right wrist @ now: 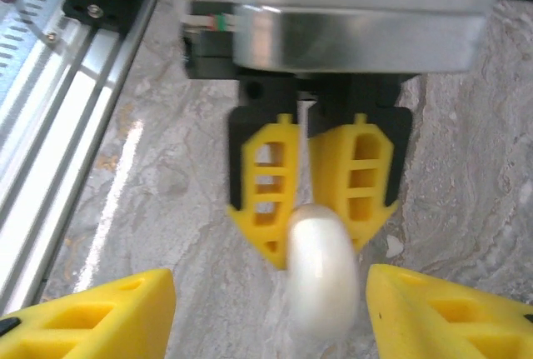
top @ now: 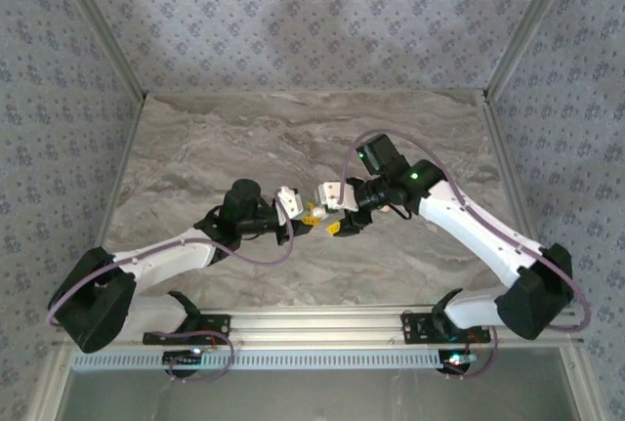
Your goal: Insert wireless bluetooth earbuds into charging case
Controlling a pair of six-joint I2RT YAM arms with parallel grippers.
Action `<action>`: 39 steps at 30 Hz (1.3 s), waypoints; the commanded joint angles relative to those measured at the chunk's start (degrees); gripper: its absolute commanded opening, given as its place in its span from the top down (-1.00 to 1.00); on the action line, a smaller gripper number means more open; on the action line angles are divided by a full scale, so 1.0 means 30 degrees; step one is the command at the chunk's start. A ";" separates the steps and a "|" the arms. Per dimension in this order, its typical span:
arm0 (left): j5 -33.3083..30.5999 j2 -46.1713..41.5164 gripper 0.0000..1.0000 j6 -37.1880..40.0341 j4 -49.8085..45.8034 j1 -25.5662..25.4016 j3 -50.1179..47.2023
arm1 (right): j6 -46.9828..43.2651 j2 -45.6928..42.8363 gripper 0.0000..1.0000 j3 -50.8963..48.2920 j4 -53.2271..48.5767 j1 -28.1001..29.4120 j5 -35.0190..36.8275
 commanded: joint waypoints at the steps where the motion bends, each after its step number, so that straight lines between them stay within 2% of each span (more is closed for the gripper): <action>1: -0.0181 -0.0517 0.82 0.0185 0.0669 0.0031 0.0345 | -0.0014 -0.1407 -0.25 -0.0821 -0.1485 0.0100 -0.0801; 4: 0.0099 -0.0500 0.82 0.0140 0.0721 0.0025 0.0337 | 0.0777 -0.2801 -0.25 -0.2102 -0.0126 -0.0170 -0.0224; 7: 0.0504 -0.0544 0.82 0.0097 0.0801 0.0045 0.0337 | 0.1758 -0.3942 -0.24 -0.3586 0.2829 -0.0872 0.0415; 12: 0.1045 -0.0544 0.82 -0.0047 0.0993 0.0045 0.0337 | 0.1568 -0.3448 -0.14 -0.3789 0.4822 -0.1568 0.0266; 25: 0.1138 -0.0720 0.82 -0.0057 0.0864 0.0017 0.0337 | 0.0280 -0.0588 0.03 -0.2559 0.4610 -0.1505 -0.3175; 39: 0.1109 -0.0837 0.82 -0.0104 0.0904 0.0036 0.0368 | -0.0498 0.0553 0.25 -0.2002 0.4097 -0.1514 -0.3481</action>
